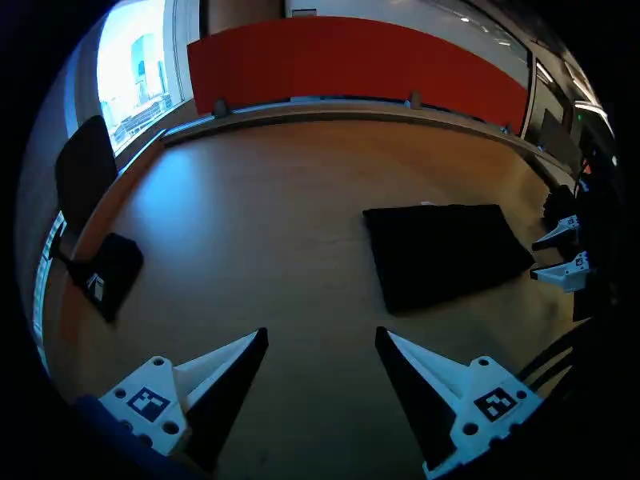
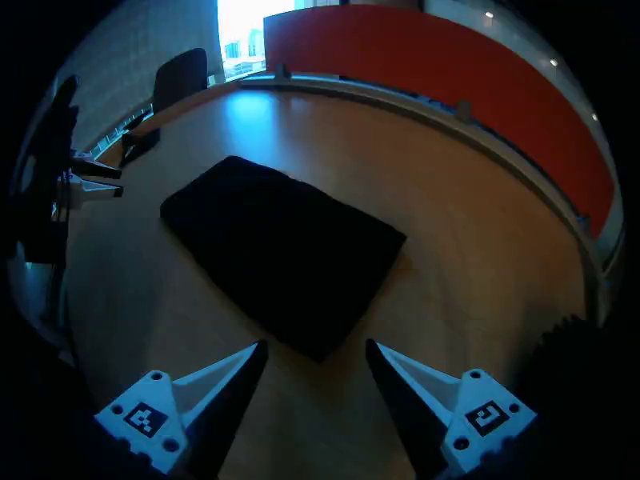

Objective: Fold towel

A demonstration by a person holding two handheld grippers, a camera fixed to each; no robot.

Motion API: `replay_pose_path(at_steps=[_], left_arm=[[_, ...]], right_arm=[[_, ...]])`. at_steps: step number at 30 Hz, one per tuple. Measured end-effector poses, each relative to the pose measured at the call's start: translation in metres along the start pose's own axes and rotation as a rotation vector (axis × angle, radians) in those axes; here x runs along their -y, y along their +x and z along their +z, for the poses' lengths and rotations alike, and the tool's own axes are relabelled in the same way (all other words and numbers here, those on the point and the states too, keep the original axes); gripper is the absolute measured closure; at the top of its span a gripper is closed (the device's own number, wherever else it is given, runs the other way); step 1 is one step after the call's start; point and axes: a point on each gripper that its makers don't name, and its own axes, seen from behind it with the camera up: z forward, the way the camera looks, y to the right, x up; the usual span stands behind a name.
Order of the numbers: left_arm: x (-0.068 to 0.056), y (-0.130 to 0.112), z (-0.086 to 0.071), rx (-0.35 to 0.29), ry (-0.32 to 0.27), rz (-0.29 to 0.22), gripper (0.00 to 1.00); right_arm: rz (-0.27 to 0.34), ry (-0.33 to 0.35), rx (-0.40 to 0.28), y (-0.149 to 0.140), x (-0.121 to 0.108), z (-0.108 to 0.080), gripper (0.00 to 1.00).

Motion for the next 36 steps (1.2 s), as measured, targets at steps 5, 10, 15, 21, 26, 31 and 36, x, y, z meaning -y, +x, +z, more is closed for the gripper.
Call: replay_pose_path(at_steps=[5,10,15,21,26,31,36], left_arm=[[0.0007,-0.0008,-0.0035,-0.001,0.0,-0.007,0.0],[0.0012,0.0002,-0.0058,-0.005,-0.001,-0.006,0.0],[0.0018,0.0007,-0.0062,-0.006,-0.001,-0.008,0.0],[0.0018,0.0012,-0.0063,-0.006,-0.001,-0.014,0.0],[0.0013,0.0018,-0.0061,-0.006,-0.003,-0.011,0.0],[0.0016,0.0025,-0.0052,-0.006,-0.003,-0.004,0.01],[0.001,0.0033,-0.0051,-0.007,-0.004,-0.004,0.0]], right_arm=[[-0.021,0.003,0.01,-0.0035,-0.0019,0.0005,0.27],[-0.035,0.009,0.021,-0.0057,-0.0023,-0.0004,0.48],[-0.037,0.015,0.027,-0.0067,-0.0026,-0.0004,0.5],[-0.031,0.024,0.037,-0.0085,-0.0016,0.0005,0.69],[-0.03,0.025,0.038,-0.0093,-0.0014,0.0009,0.78],[-0.027,0.028,0.041,-0.0098,-0.0011,0.0009,0.96],[-0.017,0.032,0.031,-0.0075,-0.0001,0.0009,0.96]])
